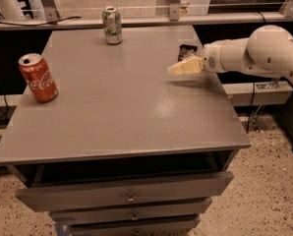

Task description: Pick rxbar chocolate

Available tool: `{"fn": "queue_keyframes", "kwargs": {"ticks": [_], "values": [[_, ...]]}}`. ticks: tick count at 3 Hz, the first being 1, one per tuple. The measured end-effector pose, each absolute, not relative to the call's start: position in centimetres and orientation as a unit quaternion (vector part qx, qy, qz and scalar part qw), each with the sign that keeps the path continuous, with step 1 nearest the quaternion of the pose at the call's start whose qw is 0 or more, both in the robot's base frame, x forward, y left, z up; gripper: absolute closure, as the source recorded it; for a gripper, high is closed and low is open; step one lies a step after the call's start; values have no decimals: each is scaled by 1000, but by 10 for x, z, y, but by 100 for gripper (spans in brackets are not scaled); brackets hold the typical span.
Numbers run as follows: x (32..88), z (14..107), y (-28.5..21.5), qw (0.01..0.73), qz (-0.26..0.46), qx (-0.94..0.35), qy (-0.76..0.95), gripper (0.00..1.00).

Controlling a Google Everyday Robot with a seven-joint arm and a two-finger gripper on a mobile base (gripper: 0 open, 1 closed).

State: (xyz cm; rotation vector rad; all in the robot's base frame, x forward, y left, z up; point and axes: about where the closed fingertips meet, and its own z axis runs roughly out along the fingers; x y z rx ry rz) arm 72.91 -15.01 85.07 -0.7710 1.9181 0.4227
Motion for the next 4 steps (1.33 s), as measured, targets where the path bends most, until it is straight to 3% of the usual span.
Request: {"fn": "queue_keyframes", "kwargs": {"ticks": [1,4], "values": [[740,843,-156,502,186,-295,792,18],[745,831,-164,512,198,-265,793,88]]}}
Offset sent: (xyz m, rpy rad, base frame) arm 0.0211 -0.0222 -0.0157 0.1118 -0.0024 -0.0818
